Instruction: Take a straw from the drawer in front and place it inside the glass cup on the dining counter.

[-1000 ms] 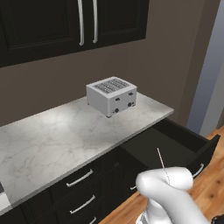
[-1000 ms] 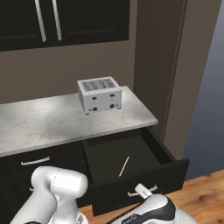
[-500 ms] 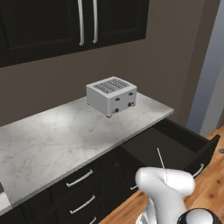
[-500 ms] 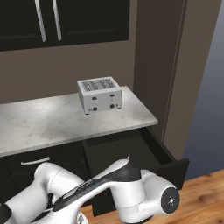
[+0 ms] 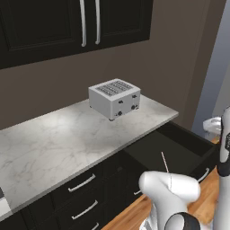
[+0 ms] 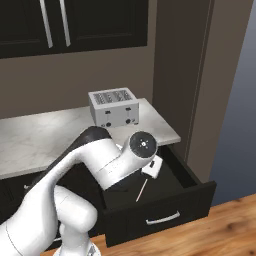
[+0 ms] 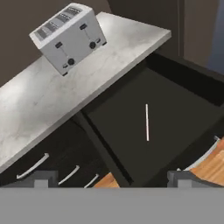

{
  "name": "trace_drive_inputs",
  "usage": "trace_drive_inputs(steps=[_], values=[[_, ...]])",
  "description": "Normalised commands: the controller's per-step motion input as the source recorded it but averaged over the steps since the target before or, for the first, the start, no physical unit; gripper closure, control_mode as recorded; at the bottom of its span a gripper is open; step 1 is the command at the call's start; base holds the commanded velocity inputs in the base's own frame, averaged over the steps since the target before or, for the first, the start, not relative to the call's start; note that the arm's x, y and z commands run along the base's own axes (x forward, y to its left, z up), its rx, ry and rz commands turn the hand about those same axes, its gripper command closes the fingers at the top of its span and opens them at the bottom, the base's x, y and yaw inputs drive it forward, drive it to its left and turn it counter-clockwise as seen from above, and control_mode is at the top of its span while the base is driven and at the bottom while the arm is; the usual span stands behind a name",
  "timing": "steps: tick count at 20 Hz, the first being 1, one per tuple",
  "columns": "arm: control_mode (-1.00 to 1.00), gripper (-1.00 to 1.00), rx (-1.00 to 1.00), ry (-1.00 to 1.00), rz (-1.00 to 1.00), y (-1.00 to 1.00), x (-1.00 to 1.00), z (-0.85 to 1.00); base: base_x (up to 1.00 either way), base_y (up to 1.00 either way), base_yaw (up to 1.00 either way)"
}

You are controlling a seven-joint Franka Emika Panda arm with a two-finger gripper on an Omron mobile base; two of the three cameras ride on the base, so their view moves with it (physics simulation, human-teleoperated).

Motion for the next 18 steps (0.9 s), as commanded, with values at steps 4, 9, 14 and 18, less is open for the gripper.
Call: trace_drive_inputs(steps=[4, 9, 14, 18], values=[[-1.00, -1.00, -0.02, 0.31, 0.00, 0.00, 0.79, 0.51, 0.00, 0.00, 0.00], [-1.00, -1.00, 0.00, 0.34, -0.05, 0.06, 0.68, -0.08, 0.00, 0.00, 0.00], [-1.00, -1.00, 0.00, 0.21, -0.13, 0.29, 0.35, -0.54, 0.00, 0.00, 0.00], [-1.00, -1.00, 0.00, 0.06, -0.17, 0.10, 0.26, -0.54, 0.00, 0.00, 0.00]])
